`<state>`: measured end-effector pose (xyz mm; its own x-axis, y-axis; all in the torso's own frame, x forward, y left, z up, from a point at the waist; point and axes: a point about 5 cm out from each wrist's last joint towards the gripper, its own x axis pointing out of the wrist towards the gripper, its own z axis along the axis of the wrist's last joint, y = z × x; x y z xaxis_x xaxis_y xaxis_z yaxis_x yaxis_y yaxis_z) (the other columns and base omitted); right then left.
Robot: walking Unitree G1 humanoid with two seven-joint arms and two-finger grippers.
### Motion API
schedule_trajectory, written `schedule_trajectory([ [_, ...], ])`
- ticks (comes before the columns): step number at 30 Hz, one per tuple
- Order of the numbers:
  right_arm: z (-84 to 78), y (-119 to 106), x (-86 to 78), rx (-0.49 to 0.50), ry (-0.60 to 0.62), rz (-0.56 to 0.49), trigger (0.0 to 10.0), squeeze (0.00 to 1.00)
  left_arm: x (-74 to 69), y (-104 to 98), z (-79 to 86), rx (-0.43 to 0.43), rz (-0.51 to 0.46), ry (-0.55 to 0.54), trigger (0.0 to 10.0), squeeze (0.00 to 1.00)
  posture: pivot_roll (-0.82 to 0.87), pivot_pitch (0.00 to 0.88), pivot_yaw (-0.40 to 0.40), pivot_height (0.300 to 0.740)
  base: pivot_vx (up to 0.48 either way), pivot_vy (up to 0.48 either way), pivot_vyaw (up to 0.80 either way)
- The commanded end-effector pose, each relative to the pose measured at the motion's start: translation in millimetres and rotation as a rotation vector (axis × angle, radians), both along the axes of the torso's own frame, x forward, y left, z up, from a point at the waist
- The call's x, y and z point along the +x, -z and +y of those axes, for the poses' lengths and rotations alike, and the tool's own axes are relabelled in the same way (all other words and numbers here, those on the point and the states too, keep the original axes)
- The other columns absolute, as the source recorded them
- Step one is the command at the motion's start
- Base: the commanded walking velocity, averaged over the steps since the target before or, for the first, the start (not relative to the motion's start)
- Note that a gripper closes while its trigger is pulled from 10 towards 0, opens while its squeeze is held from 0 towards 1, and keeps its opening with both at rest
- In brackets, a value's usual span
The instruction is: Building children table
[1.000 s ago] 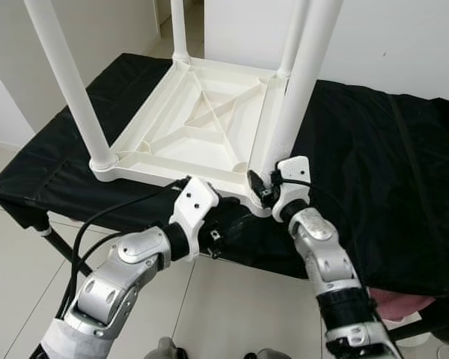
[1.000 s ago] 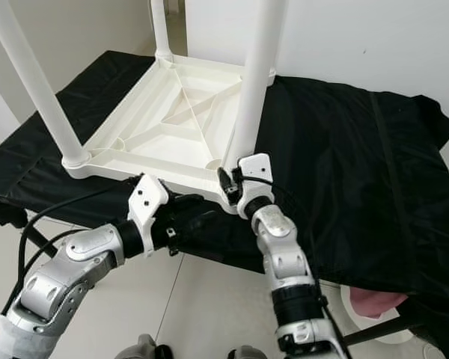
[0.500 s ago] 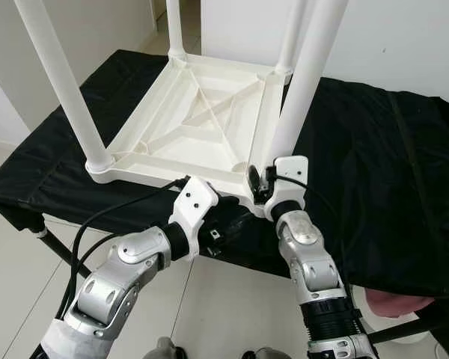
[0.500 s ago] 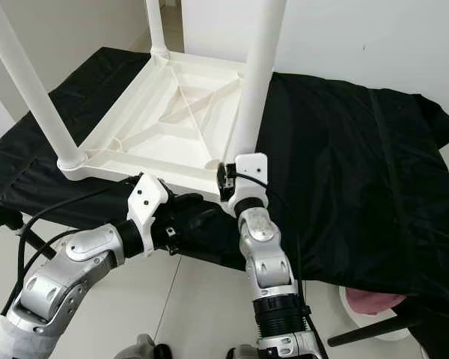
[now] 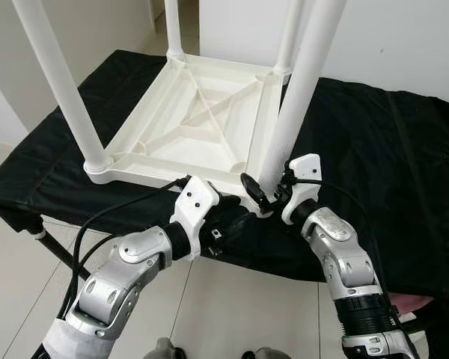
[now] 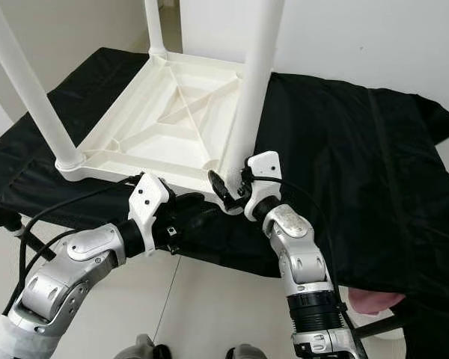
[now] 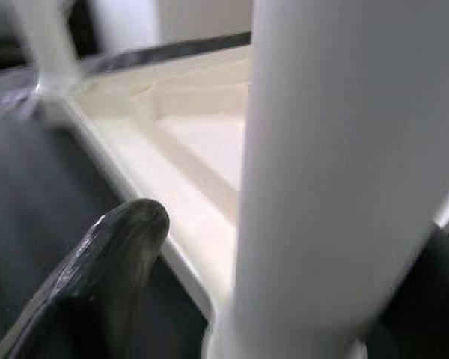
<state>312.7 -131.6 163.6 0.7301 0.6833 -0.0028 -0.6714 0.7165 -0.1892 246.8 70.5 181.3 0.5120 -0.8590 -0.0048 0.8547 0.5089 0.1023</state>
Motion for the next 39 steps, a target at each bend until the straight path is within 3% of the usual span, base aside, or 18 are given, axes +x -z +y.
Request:
schedule_trajectory([
  [1, 2.7, 3, 3.6, -0.02, -0.088, 0.009, 10.0, 0.0, 0.1, 2, 0.3, 0.008, 0.008, 0.019, 10.0, 0.0, -0.1, 0.051, 0.01, 0.74, 0.0, 0.0, 0.0],
  [10, 8.5, 7, 23.7, -0.088, -0.148, 0.015, 9.9, 0.0, 1.1, 1, -0.2, 0.013, 0.003, 0.024, 10.0, 0.0, -0.09, 0.046, 0.017, 0.74, 0.0, 0.0, 0.0],
  [11, 9.9, 6, 25.7, -0.083, -0.15, 0.016, 0.0, 0.0, 0.7, 0, 1.3, 0.012, 0.002, 0.019, 10.0, 0.0, -0.07, 0.041, 0.016, 0.74, 0.0, 0.0, 0.0],
  [26, 8.2, 15, 24.5, -0.038, -0.137, 0.021, 0.0, 0.0, -3.8, 2, 6.0, 0.012, 0.011, -0.01, 10.0, 0.0, -0.04, 0.051, 0.001, 0.74, 0.0, 0.0, 0.0],
  [27, 8.6, 15, 24.2, -0.025, -0.124, 0.017, 1.7, 0.0, -3.8, 2, 5.8, 0.012, 0.012, -0.009, 10.0, 0.0, -0.04, 0.051, 0.001, 0.74, 0.0, 0.0, 0.0],
  [28, 8.6, 15, 24.2, -0.025, -0.124, 0.017, 1.7, 0.0, -3.8, 2, 5.8, 0.012, 0.012, -0.009, 10.0, 0.0, -0.04, 0.051, 0.001, 0.74, 0.0, 0.0, 0.0],
  [29, 9.1, 14, 23.8, -0.016, -0.104, 0.012, 3.3, 0.0, -3.7, 2, 5.7, 0.013, 0.014, -0.007, 10.0, 0.0, -0.04, 0.051, 0.001, 0.74, 0.0, 0.0, 0.0],
  [30, 9.5, 15, 24.4, -0.012, -0.06, 0.019, 10.0, 0.0, -4.0, 3, 5.4, 0.013, 0.016, -0.004, 10.0, 0.0, -0.05, 0.052, -0.003, 0.74, 0.0, 0.0, 0.0],
  [34, 9.9, 16, 24.6, -0.012, -0.029, 0.022, 10.0, 0.0, -4.1, 4, 5.2, 0.014, 0.018, -0.002, 10.0, 0.0, -0.05, 0.052, -0.003, 0.74, 0.0, 0.0, 0.0],
  [39, 15.6, 13, 19.7, 0.05, 0.125, 0.021, 10.0, 0.0, -3.5, 11, 5.0, 0.01, 0.039, -0.012, 10.0, 0.0, -0.05, 0.045, -0.014, 0.74, 0.0, 0.0, 0.0],
])
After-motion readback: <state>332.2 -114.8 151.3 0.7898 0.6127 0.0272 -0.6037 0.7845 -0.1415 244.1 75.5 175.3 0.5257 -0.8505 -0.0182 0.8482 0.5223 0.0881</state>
